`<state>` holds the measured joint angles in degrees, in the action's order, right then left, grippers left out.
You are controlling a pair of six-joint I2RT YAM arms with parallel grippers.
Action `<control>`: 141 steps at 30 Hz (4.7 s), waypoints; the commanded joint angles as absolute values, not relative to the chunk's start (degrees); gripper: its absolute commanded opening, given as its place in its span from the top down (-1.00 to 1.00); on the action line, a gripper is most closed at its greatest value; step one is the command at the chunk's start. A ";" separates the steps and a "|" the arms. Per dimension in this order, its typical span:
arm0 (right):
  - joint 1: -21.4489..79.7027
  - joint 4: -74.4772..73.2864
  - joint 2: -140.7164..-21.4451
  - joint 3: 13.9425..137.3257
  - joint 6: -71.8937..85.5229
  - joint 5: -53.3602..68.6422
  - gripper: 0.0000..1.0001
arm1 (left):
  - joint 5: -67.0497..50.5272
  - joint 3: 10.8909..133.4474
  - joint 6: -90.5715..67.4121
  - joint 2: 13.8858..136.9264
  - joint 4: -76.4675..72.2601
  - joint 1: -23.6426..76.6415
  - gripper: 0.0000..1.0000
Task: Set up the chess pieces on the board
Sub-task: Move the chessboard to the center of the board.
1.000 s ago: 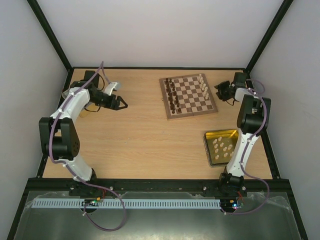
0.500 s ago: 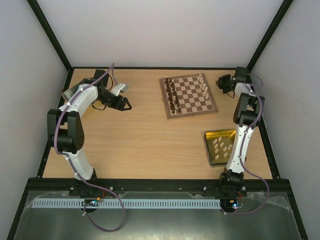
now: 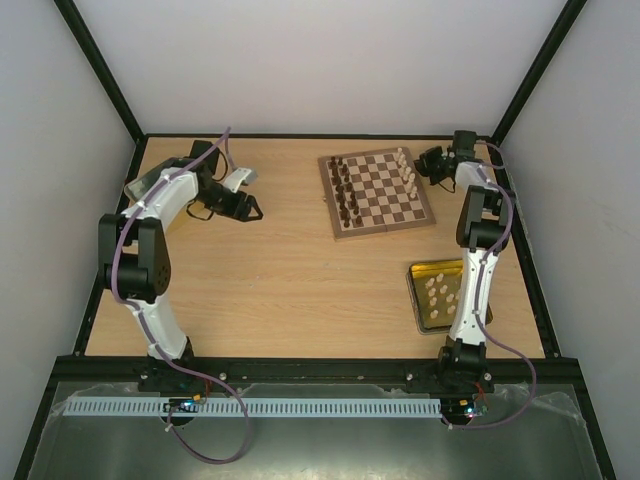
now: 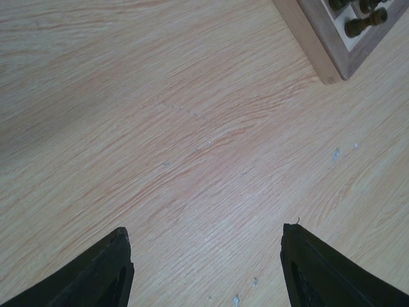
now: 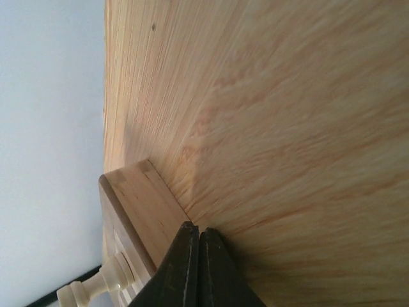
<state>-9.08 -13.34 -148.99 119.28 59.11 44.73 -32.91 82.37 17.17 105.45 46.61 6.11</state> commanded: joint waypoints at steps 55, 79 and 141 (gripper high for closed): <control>12.18 -17.87 -132.04 82.97 47.36 45.14 0.95 | -43.23 85.28 5.92 125.81 37.87 1.93 0.96; 17.67 -12.54 -115.18 58.67 47.70 45.16 0.95 | -41.83 76.22 15.38 116.82 48.19 2.11 0.96; 17.26 -20.82 -92.91 40.19 44.76 34.66 0.95 | -35.63 63.37 15.58 105.38 47.63 11.78 0.96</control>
<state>17.10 -13.04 -91.92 40.62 46.22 37.30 -30.48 63.57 16.16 107.22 48.56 10.46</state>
